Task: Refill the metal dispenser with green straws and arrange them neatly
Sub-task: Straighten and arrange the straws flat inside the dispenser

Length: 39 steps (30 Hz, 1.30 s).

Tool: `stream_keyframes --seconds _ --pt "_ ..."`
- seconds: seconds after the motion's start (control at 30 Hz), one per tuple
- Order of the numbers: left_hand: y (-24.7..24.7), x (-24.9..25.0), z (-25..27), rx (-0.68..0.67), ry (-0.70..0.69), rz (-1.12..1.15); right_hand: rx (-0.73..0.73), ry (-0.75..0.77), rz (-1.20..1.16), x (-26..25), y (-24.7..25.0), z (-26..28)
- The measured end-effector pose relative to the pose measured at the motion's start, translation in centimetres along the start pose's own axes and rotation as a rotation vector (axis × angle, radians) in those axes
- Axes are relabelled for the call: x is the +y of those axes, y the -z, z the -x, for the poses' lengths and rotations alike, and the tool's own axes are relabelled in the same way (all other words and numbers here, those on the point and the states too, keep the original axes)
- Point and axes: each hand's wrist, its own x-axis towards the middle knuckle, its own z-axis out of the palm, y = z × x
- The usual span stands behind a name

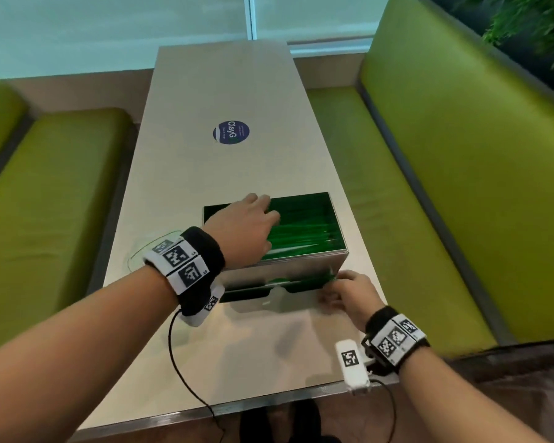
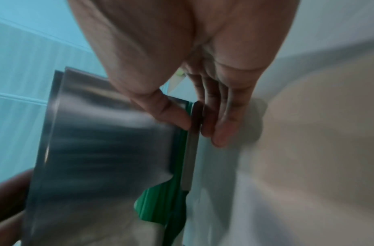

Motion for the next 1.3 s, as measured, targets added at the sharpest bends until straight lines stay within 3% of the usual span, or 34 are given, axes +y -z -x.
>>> stream_keyframes --seconds 0.1,0.23,0.4,0.6,0.7,1.1,1.3 --pt "-0.3 0.1 -0.6 -0.021 0.023 -0.040 0.039 -0.041 -0.087 -0.1 -0.7 0.1" --pt "-1.0 -0.2 -1.1 -0.281 0.128 0.143 0.048 -0.088 -0.155 -0.1 -1.8 0.6" --pt "-1.0 -0.9 -1.3 -0.393 0.067 0.234 0.068 -0.081 -0.199 0.5 -2.5 0.8" --pt "-0.8 -1.3 -0.7 -0.383 0.037 0.381 0.108 -0.083 -0.295 0.7 -2.6 1.0" --pt "-1.5 -1.3 -0.9 -0.352 0.077 0.352 0.128 -0.099 -0.290 0.6 -2.9 1.0" --pt "-2.0 -1.2 -1.1 -0.452 0.087 0.362 0.175 -0.086 -0.291 1.1 -4.0 0.5" --pt "-2.0 -1.2 -1.3 -0.464 0.054 0.431 0.004 -0.159 -0.147 -0.8 -3.2 1.7"
